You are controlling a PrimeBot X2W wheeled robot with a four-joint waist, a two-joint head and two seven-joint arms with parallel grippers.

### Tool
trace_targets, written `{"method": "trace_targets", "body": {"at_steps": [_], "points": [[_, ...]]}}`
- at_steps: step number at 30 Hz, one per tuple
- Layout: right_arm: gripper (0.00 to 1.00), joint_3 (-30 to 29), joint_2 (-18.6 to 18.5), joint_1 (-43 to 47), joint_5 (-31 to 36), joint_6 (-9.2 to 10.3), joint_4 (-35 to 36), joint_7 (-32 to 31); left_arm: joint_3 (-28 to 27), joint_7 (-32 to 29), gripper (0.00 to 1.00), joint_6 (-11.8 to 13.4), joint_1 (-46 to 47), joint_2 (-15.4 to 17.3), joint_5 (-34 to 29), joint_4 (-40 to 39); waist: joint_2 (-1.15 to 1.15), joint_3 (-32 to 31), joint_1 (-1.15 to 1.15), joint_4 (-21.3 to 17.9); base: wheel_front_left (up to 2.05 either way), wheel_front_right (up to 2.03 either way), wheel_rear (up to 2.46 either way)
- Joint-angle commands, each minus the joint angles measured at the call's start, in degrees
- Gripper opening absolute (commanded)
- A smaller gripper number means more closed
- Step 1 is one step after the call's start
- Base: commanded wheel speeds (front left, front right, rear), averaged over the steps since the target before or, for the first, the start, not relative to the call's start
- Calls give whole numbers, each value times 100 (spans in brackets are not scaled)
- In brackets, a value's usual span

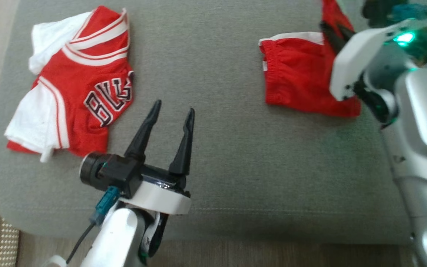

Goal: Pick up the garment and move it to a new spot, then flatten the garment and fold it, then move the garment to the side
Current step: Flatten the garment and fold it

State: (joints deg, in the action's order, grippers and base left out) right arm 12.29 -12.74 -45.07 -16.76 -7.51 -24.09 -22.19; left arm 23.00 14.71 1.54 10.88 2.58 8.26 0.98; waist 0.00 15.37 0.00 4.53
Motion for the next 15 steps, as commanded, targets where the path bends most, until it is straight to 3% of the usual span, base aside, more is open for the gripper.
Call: {"method": "trace_targets", "body": {"at_steps": [1, 5, 6, 7, 8, 9, 15], "points": [[0, 92, 158, -268, -26, 2, 122, 25, -112, 29, 100, 43, 76, 30, 76, -184, 0, -16, 0, 114, 0, 0, 0], [0, 287, 468, -324, 24, 2, -312, 14, 16, 29, 100, 115, 98, 30, 186, -168, 0, -6, 0, 345, 0, 0, 0], [9, 316, 521, -329, 9, 2, -384, 41, 28, 29, 100, 130, 101, 30, 200, -167, 0, 0, 0, 379, 0, 0, 0], [32, 339, 570, -328, -26, 2, -452, 60, 36, 29, 100, 143, 101, 30, 215, -166, 0, 11, 0, 409, 0, 0, 0], [47, 375, 612, -324, -72, 2, -510, 78, 38, 29, 100, 155, 98, 30, 226, -161, 0, 17, 0, 426, 0, 0, 0], [98, 381, 653, -318, -139, 2, -557, 107, 39, 29, 100, 167, 95, 30, 236, -155, 0, 22, 0, 438, 0, 0, 0], [100, 260, 651, -278, -433, 2, -440, 420, 46, 29, 100, 205, 69, 30, 285, -115, 0, -10, 0, 413, 0, 0, 0]]}}
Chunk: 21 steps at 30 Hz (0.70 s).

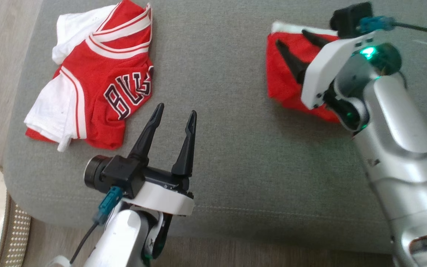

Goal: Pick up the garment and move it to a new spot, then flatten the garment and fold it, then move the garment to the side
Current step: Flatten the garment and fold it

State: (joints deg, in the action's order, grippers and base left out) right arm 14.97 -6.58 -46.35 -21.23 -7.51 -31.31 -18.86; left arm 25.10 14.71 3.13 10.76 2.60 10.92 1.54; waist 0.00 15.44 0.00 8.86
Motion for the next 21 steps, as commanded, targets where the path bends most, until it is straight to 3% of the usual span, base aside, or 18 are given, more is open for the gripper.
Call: {"method": "trace_targets", "body": {"at_steps": [1, 8, 13, 15, 21], "points": [[100, -49, -44, -121, 50, 2, 365, 163, -164, 29, 100, 50, 78, 28, 27, -168, 0, -37, 0, -40, 0, 0, 0], [100, -644, -723, 601, 364, 2, 1269, 1015, -294, 29, 100, 124, -12, 28, 35, -292, 0, -221, 0, -207, 0, 0, 0], [100, -1055, -1016, 1462, 653, 2, 1723, 2160, -507, 29, 100, 191, -153, 28, 14, -438, 0, -318, 0, -360, 0, 0, 0], [100, -1360, -954, 1819, 889, 2, 1801, 2738, -594, 29, 100, 192, -201, 28, -19, -471, 0, -338, 0, -385, 0, 0, 0], [100, -1945, -436, 2701, 1358, 2, 2122, 3367, -872, 29, 100, 302, -348, 28, -95, -583, 0, -365, 0, -440, 0, 0, 0]]}}
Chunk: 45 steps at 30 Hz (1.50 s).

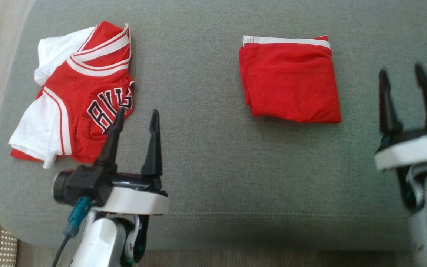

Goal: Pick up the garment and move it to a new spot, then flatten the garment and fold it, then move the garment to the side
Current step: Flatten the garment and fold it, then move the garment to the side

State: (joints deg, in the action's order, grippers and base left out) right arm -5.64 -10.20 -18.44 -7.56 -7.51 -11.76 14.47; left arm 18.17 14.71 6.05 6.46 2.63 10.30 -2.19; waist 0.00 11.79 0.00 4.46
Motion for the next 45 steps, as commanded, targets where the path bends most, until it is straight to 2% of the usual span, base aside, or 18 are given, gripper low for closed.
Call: {"method": "trace_targets", "body": {"at_steps": [1, 5, 12, 45], "points": [[100, 32, 50, 54, 81, 2, 322, 43, -216, 29, 100, 9, 60, 25, -68, -251, 0, 2, 0, -8, 0, 0, 0], [100, 16, 426, 649, 184, 2, 953, 50, -313, 29, 100, -70, -40, 25, -269, -364, 0, -1, 0, -32, 0, 0, 0], [100, 405, 594, 1342, 250, 2, 1291, 51, -374, 29, 100, -189, -263, 25, -403, -385, 0, -90, 0, -5, 0, 0, 0], [100, 472, 725, 1680, 382, 2, 1154, 52, -270, 29, 100, -214, -508, 25, -483, -159, 0, -461, 0, 3, 0, 0, 0]]}}
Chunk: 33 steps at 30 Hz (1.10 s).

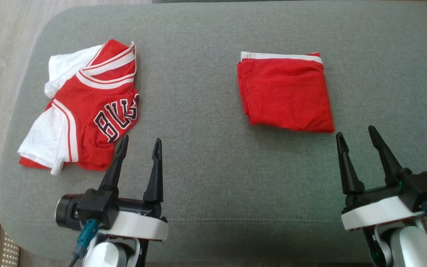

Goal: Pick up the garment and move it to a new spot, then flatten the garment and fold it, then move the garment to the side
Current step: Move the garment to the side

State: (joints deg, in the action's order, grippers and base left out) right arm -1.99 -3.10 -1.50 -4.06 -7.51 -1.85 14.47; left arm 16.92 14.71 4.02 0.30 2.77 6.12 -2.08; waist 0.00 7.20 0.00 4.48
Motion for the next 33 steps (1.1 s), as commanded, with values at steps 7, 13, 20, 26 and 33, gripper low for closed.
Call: {"method": "trace_targets", "body": {"at_steps": [7, 13, 20, 26, 33], "points": [[100, 148, 19, -11, 55, 2, 137, 52, -113, 29, 100, 9, 84, 10, -93, -169, 0, -10, 0, 15, 0, 0, 0], [100, 116, 21, -707, -225, 2, -837, 52, -32, 29, 100, 11, 161, 10, -107, -176, 0, 196, 0, 39, 0, 0, 0], [100, 383, -476, -2329, -1698, 2, -2494, -347, 236, 29, 100, 9, 364, 10, -84, -147, 0, 546, 0, 213, 0, 0, 0], [100, 789, -1179, -3239, -2811, 2, -3214, -1475, 434, 29, 100, 42, 585, 10, -16, -147, 0, 907, 0, 420, 0, 0, 0], [100, 1385, -1742, -3625, -3744, 2, -3346, -2228, 488, 29, 100, 84, 777, 10, 3, -83, 0, 1212, 0, 533, 0, 0, 0]]}}
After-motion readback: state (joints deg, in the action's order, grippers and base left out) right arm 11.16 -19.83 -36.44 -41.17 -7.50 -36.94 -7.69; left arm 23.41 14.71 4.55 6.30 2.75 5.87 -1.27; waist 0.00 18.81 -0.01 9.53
